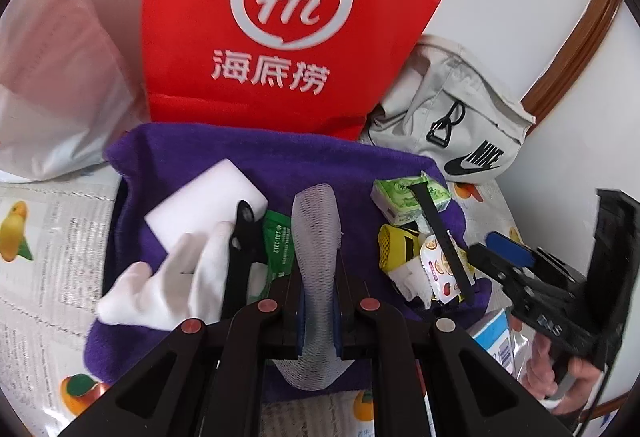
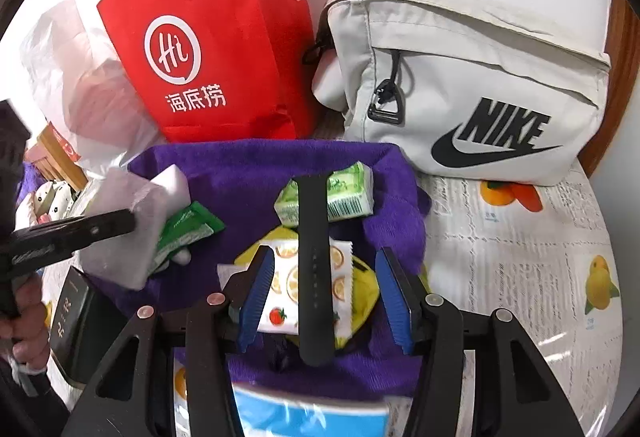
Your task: Organize soft objects
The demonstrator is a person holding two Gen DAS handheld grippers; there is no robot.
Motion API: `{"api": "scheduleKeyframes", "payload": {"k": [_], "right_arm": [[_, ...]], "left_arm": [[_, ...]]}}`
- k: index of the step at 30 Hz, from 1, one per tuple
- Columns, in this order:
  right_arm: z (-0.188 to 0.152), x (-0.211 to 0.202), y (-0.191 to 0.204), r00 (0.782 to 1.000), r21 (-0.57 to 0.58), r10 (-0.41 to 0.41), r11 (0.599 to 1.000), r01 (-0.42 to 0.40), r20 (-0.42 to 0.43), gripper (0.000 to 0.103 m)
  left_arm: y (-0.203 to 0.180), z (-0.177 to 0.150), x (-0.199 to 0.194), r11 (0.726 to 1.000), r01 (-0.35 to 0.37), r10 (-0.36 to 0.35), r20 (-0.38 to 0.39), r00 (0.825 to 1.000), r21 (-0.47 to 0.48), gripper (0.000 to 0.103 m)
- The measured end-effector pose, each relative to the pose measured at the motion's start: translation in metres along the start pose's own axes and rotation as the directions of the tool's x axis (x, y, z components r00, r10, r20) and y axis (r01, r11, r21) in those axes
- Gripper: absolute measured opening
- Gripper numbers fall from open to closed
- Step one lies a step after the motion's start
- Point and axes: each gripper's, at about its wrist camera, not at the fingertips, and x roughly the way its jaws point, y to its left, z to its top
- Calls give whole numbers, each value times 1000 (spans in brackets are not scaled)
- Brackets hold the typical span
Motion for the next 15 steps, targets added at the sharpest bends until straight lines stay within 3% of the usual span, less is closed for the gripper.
{"api": "scheduleKeyframes", "payload": {"k": [4, 7, 9, 10, 12, 15], "right_arm": [[-5, -5, -1, 1000, 3, 1, 1000, -1, 8, 52], [-7, -7, 0, 1000, -3, 2, 1000, -1, 13, 52], [-8, -9, 2, 1000, -20, -7, 1000, 7, 21, 52], [-9, -9, 3, 1000, -31, -13, 999, 13, 23, 52], [-9, -11, 5, 1000, -42, -14, 999, 15, 26, 52], [-10, -12, 8, 1000, -44, -5, 999, 6, 27, 52]], "left_arm": [[-5, 3, 14, 1000, -9, 9, -24, 1000, 14, 12], [-11, 5, 23, 999, -19, 20, -48, 999, 35, 33], [-12, 7, 25, 999, -27, 28, -41, 999, 41, 38], [-13, 8, 26, 998, -36, 38, -36, 999, 45, 46], [-15, 10, 29, 994, -93, 95, -32, 995, 64, 56], [-19, 11, 29, 983, -158, 159, -8, 987, 89, 58]]}}
